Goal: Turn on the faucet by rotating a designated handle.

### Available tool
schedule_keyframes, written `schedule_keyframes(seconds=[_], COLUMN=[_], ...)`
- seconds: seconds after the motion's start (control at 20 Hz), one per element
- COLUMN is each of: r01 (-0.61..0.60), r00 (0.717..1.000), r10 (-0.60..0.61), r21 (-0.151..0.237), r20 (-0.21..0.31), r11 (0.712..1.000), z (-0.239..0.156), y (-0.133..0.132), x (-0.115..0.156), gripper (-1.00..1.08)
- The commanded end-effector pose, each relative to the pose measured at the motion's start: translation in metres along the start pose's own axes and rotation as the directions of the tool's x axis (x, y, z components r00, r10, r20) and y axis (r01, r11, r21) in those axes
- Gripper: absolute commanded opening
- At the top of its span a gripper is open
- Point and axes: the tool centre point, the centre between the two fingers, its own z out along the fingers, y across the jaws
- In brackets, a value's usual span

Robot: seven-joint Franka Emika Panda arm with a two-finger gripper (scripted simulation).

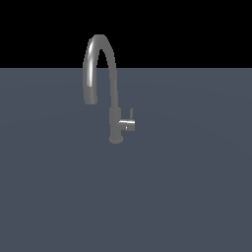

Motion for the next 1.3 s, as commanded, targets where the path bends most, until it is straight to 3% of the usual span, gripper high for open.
schedule_keyframes(seconds=[0.0, 0.3, 0.65, 0.95, 1.25], r01=[0.000, -0.013, -0.065, -0.145, -0.250], r00=[1.000, 1.000, 0.997, 0.984, 0.953], r10=[0.000, 0.013, 0.062, 0.129, 0.207], r21=[0.000, 0.012, 0.058, 0.121, 0.192], r20=[0.000, 0.012, 0.056, 0.126, 0.220], r11=[1.000, 1.000, 0.996, 0.982, 0.949], z=[0.000, 0.001, 0.006, 0.015, 0.029], y=[0.000, -0.001, -0.003, -0.004, -0.004], x=[0.000, 0.005, 0.024, 0.051, 0.086], gripper=[-1.00, -1.00, -1.00, -1.00, -1.00])
